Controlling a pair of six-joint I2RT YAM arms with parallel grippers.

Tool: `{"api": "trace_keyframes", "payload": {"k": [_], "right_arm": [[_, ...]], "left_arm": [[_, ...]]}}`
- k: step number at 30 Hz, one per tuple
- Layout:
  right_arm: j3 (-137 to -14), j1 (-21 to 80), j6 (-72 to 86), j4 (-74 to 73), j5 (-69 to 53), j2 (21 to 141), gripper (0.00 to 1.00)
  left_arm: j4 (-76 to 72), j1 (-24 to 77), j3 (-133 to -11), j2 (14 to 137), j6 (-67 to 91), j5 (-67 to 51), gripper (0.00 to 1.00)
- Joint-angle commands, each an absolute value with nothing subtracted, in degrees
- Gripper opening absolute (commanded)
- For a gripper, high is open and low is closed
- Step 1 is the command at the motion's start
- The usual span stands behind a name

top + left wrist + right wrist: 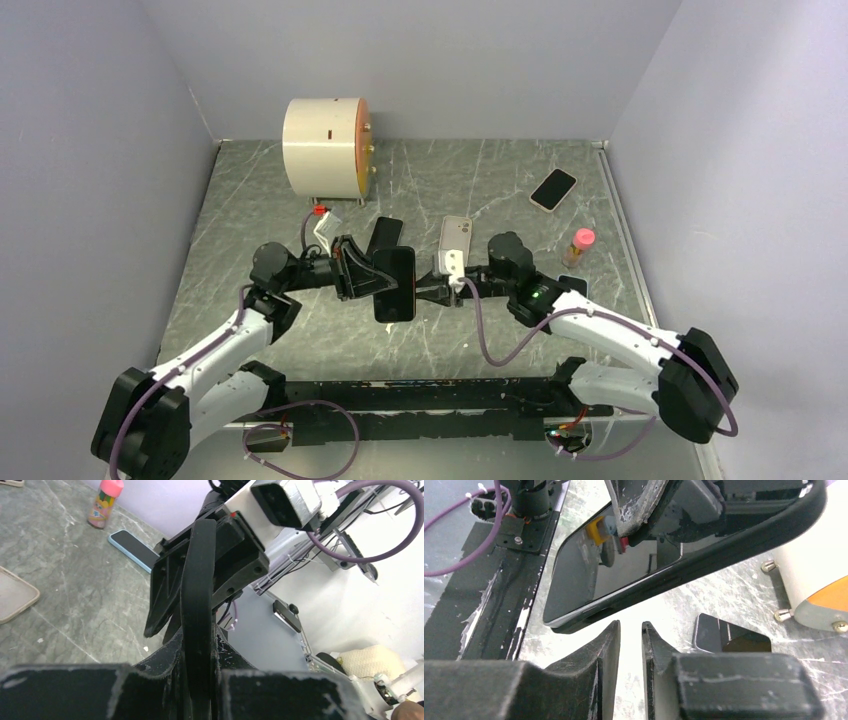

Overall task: Take the phone out of the phone case
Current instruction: Remove the phone case from the phone.

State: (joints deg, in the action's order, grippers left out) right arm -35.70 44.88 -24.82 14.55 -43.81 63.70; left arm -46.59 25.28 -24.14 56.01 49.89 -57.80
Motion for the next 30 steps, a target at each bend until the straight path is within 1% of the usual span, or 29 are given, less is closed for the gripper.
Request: {"api": "trace_keyframes", "payload": {"k": [1,6,10,14,19,23,30], "right_arm": [[-33.3,43.4,-17.1,19.7,-43.9,59.8,0.29],[-31.9,42.0,-12.0,21.7,-44.0,56.1,0.43],[-32.6,40.3,-5.1,25.1,-42.3,53.9,0.48],[-31.9,39.2,5.7,34.0,-38.5,53.7,0.54],[-31.6,39.2,15.6,42.8,-33.7,55.7,0.56],[-31.8,39.2,21.2,49.4,-30.6,58.2,0.56],[-34.2,39.2,27.2,55.2,-32.0,63.2,0.50]], "left_arm": [[-45.0,25.3,-27.5,53.5,45.5,-55.5,0.03],[-41.8,25.3,-27.5,52.8,42.3,-55.4,0.03],[-42.6,25.3,-26.3,53.0,40.3,-55.0,0.03],[-46.4,25.3,-24.3,54.0,39.7,-53.7,0.03],[-52.1,25.3,-24.1,56.4,41.2,-54.3,0.02],[-53.9,25.4,-24.1,56.8,41.9,-54.5,0.02],[-54.8,26.0,-24.0,56.4,42.4,-54.9,0.02]]}}
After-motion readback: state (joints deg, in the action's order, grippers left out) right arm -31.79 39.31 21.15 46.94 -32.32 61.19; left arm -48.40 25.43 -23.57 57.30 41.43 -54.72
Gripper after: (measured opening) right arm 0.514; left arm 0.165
